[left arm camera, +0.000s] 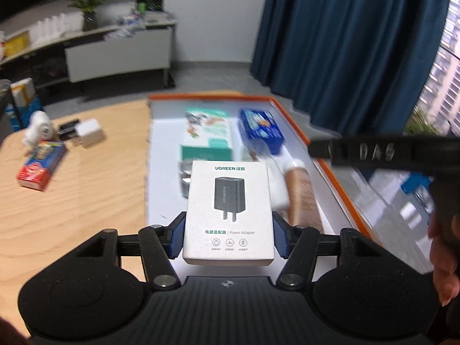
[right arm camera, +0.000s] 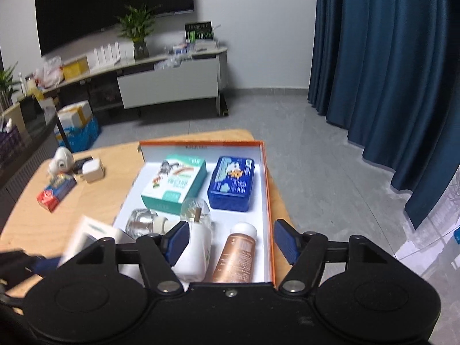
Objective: Organize rigid objects
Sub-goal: 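Lower the adapter box and tan tube into the white box and open both grippers, then withdraw both grippers from the white box toward the table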
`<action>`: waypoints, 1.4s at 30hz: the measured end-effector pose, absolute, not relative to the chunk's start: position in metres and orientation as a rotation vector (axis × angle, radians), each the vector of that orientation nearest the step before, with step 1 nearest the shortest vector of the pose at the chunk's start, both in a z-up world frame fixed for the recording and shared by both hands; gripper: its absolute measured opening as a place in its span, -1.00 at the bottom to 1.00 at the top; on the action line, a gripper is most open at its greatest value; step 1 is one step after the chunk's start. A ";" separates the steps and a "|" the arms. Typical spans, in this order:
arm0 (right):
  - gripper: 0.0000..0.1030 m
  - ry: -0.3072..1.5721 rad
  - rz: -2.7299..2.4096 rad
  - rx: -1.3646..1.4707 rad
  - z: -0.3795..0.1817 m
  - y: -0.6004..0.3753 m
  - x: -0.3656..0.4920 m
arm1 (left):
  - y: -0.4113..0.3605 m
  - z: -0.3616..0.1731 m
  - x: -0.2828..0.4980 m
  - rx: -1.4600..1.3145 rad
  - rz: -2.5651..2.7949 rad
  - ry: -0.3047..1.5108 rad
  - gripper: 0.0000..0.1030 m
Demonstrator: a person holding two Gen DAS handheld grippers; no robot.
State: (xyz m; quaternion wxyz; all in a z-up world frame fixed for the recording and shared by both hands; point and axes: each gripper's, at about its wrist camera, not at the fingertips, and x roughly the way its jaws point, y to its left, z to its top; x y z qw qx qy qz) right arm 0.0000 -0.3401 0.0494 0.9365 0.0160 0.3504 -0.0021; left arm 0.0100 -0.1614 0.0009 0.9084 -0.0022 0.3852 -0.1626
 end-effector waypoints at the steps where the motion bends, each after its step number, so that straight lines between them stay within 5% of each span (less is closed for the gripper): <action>1: 0.54 0.708 -0.007 0.035 0.051 -0.340 -0.001 | -0.164 -0.002 0.011 0.002 -0.347 0.807 0.17; 10: 0.57 0.692 0.029 0.049 0.057 -0.323 0.007 | -0.141 0.003 0.013 -0.033 -0.317 0.796 0.45; 42: 0.65 0.798 0.329 0.044 0.023 -0.147 0.076 | 0.058 0.018 0.060 -0.129 0.060 0.742 0.69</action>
